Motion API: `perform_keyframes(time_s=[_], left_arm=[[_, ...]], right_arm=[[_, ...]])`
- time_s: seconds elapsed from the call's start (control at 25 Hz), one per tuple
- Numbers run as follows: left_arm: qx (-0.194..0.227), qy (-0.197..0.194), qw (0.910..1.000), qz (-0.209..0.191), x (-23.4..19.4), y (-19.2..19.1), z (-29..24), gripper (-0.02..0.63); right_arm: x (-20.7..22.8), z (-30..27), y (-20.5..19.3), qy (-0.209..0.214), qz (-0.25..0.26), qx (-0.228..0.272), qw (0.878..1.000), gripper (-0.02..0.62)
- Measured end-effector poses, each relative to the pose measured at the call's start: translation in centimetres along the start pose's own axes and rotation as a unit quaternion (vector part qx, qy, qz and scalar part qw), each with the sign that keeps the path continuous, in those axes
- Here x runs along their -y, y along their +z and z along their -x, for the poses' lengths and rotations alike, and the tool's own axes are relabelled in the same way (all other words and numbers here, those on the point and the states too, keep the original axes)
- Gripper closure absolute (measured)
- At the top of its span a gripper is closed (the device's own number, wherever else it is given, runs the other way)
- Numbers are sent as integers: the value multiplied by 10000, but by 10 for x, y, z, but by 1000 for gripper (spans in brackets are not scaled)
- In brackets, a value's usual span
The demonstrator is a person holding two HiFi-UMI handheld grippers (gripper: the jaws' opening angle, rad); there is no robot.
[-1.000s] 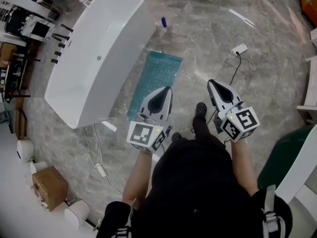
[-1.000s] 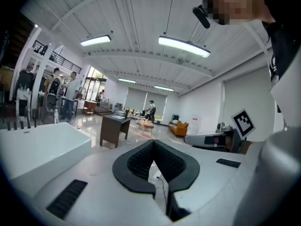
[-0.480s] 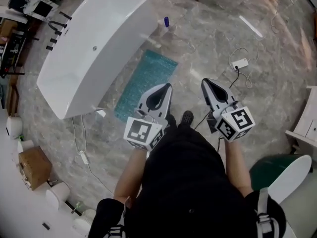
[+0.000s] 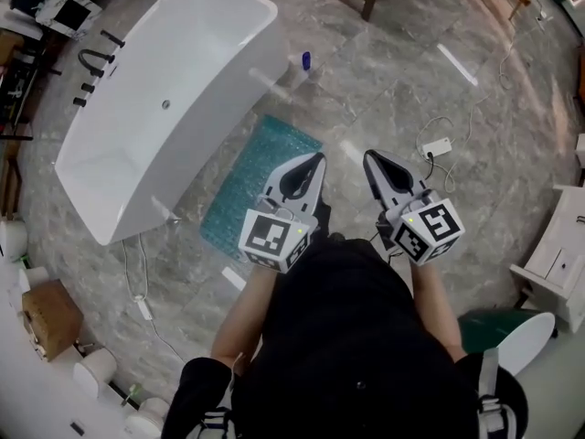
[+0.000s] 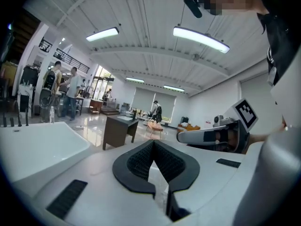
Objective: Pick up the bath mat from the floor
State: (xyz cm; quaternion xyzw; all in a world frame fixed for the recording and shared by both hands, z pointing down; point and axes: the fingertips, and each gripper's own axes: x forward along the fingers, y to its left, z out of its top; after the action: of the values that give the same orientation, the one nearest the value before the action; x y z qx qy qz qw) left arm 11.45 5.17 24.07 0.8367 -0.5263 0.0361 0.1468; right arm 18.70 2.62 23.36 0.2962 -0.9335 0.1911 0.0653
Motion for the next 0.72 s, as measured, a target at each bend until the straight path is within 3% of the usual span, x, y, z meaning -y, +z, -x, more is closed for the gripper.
perform_keyframes(time_s=[0.24,0.36,0.6,0.72], left_arm=[[64,-195,9997,-90,-41,24,-52,604],[38,-97,9999,-12,-61,27,-67,604],[1,515,9983,258,-114,30,-108,604],[41,1182,9919,455,-152,37,-122,604]], right_arm=[[32,-60,33,20,147,24,9999,581],[41,-85,36,200,158,-116,9996,581],[78,-151,47,800,168,-490,9954,581],[91,-200,51,1415,195,-849,9861,581]])
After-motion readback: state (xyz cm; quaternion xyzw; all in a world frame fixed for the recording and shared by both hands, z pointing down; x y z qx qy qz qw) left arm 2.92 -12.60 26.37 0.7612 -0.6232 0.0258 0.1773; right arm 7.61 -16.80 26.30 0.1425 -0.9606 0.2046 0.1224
